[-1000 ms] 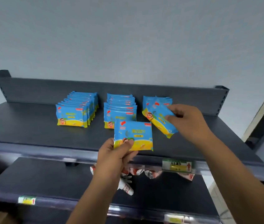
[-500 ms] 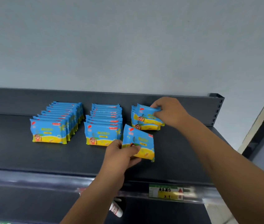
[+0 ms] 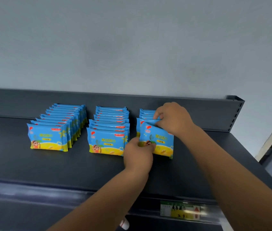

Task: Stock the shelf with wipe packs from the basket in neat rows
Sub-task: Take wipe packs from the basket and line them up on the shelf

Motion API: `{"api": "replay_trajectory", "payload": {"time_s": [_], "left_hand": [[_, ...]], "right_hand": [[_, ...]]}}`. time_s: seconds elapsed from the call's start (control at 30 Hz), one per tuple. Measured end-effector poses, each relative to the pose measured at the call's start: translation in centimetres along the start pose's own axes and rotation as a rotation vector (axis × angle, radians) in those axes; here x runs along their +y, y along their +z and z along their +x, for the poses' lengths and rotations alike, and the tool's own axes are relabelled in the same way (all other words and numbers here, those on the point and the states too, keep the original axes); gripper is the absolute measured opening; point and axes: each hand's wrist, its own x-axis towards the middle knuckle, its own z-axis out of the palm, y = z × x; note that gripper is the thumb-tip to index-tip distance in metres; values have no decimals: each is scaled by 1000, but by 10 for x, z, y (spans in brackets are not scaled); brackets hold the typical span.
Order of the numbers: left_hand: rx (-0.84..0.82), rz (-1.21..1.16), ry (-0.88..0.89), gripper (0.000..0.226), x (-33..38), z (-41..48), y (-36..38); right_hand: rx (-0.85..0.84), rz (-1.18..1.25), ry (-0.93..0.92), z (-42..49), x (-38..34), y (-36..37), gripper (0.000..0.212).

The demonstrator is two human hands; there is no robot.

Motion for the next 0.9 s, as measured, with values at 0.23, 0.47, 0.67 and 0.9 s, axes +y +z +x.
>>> {"api": "replay_trajectory", "payload": {"time_s": [0.23, 0.47, 0.67, 0.9], "left_hand": [[7, -67, -59, 9, -3, 6, 21], [136, -5, -67, 14, 0, 10, 34], [125, 44, -103, 64, 11, 0, 40], [10, 86, -86, 58, 15, -5, 34]], "right_hand": [[101, 129, 35, -6, 11, 7, 15], [41, 227, -95, -22, 23, 12, 31], [171, 195, -147, -23, 23, 28, 35], [251, 103, -163, -29, 15, 31, 41]]}}
